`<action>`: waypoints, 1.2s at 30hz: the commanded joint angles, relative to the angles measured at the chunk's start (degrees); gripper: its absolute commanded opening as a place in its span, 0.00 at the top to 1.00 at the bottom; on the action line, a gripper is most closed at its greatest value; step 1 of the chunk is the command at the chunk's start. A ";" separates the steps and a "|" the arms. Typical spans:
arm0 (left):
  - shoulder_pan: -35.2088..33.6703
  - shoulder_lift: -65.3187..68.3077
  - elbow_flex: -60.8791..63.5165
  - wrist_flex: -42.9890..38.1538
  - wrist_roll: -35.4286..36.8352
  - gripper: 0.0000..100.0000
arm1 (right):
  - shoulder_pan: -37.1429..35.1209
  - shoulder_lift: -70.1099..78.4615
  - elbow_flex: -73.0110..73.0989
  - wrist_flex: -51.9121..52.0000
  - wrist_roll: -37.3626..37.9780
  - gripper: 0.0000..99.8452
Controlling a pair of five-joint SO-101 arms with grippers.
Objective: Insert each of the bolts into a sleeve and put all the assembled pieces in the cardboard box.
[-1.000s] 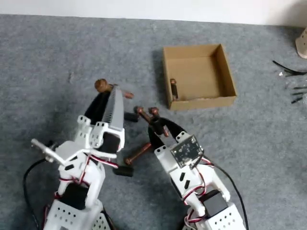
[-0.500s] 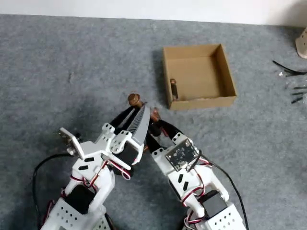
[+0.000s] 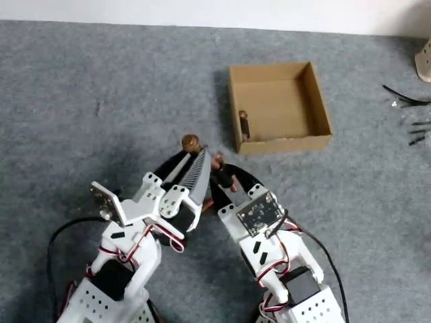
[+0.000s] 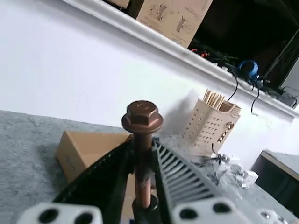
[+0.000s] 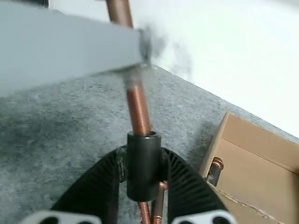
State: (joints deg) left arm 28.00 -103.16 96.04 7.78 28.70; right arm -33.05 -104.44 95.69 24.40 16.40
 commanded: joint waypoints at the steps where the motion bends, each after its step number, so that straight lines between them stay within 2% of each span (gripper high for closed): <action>1: 4.35 -0.84 1.10 2.90 -0.53 0.99 | 0.57 -0.92 1.54 -1.71 0.53 1.00; 9: 5.41 -0.84 0.66 5.80 -0.53 0.99 | 0.75 -0.92 1.54 -1.71 0.53 1.00; 15: 6.73 -0.31 -5.41 18.90 -0.18 0.99 | 0.48 -0.92 1.54 -1.71 0.62 1.00; 30: 0.48 -0.13 -6.02 16.62 -0.53 0.99 | -2.07 -0.92 3.30 -1.63 0.62 1.00; 36: 0.66 -0.13 -5.76 16.62 -0.53 0.99 | -2.07 -0.92 3.30 -1.63 0.62 1.00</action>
State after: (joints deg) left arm 29.58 -104.04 91.30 23.78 28.70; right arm -33.85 -104.26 95.78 24.57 16.57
